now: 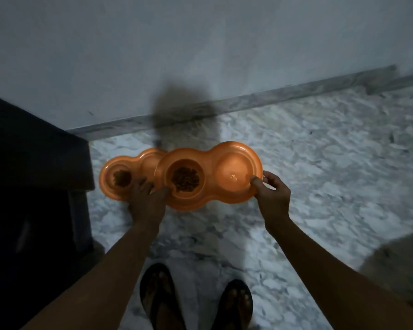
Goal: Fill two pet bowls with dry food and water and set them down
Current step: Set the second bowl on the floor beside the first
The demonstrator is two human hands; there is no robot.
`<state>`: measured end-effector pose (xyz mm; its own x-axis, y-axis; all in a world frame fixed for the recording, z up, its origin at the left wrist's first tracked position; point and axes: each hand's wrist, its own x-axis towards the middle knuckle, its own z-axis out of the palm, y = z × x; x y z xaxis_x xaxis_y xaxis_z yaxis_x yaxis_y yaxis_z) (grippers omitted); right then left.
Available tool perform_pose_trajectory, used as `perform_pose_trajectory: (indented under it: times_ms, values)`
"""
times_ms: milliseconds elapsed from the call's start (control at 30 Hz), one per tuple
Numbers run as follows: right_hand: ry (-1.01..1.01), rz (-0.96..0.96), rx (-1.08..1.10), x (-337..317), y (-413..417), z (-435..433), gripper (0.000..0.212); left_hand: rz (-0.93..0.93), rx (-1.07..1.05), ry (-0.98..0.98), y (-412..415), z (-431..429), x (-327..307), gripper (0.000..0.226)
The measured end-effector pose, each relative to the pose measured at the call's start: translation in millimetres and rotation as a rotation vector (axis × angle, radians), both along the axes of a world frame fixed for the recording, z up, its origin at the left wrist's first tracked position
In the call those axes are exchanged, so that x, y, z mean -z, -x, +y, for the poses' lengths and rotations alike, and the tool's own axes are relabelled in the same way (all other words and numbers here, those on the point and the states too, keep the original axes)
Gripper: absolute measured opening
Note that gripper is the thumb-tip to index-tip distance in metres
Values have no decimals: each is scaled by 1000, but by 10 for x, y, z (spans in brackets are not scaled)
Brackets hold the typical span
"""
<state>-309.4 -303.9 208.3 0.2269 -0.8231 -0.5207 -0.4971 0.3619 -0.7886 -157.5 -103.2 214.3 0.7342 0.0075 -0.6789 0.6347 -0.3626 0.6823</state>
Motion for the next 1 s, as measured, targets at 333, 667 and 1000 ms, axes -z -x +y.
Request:
perform_pose_trajectory:
  times_ms: [333,667,1000]
  values:
    - [35,51,-60,1667,-187,-443,29,-42,-126,12,-44,-470,1713,65]
    - [94,114,-41,2172,-317,-633,4,-62,-88,-1,-101,-761,2240,71]
    - [157,195,-109,2295,-367,-649,39,-126,42,-63,-102,-864,2339,55]
